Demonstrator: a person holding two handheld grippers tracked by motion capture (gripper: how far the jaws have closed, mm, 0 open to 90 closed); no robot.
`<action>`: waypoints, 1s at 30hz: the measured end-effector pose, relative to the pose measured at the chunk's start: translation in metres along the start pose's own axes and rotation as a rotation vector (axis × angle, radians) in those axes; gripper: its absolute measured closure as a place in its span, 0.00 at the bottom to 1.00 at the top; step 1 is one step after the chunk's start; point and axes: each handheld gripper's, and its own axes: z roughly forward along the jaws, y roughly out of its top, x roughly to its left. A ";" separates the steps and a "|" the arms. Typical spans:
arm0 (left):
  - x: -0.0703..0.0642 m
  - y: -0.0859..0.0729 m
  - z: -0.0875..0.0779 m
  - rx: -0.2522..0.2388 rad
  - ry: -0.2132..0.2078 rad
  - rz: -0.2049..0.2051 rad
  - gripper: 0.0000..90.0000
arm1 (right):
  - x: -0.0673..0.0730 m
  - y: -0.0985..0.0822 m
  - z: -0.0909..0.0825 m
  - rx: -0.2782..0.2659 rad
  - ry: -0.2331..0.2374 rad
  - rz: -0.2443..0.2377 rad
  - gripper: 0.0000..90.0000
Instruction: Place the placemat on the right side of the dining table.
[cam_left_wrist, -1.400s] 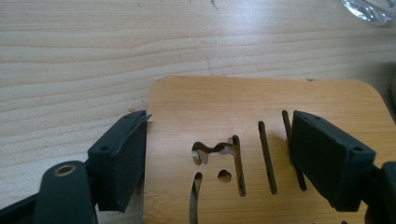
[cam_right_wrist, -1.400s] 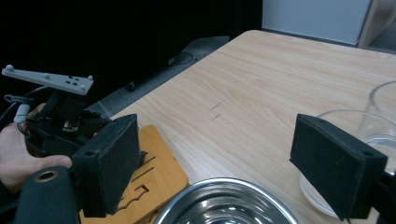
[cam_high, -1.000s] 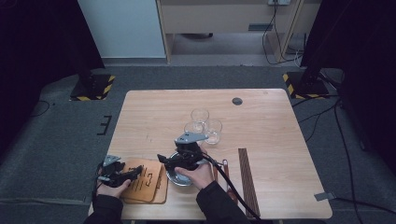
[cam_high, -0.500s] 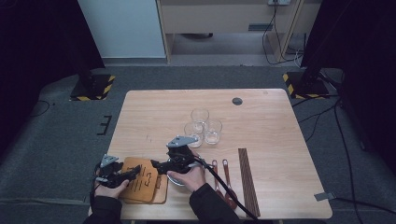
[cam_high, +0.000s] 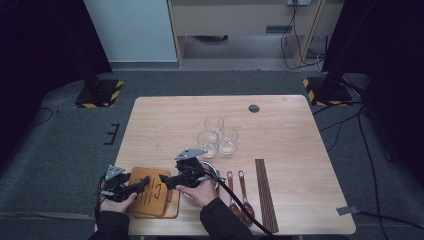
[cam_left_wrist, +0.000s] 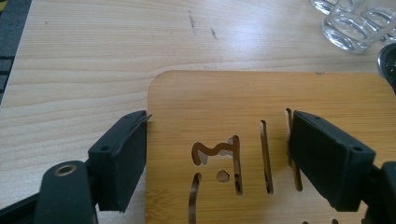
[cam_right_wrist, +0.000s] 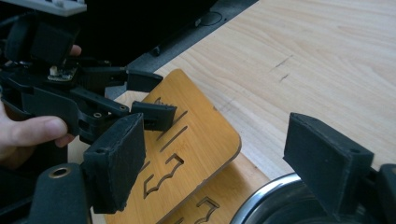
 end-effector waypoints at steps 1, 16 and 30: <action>0.000 0.000 -0.001 -0.004 -0.002 -0.005 0.22 | 0.000 -0.001 0.001 0.004 0.000 0.000 0.24; 0.001 0.002 -0.005 -0.022 0.000 -0.006 0.22 | 0.005 -0.011 0.020 0.076 0.027 0.015 0.33; 0.000 0.002 -0.007 -0.039 -0.001 -0.013 0.22 | 0.006 -0.019 0.031 0.115 0.054 0.032 0.47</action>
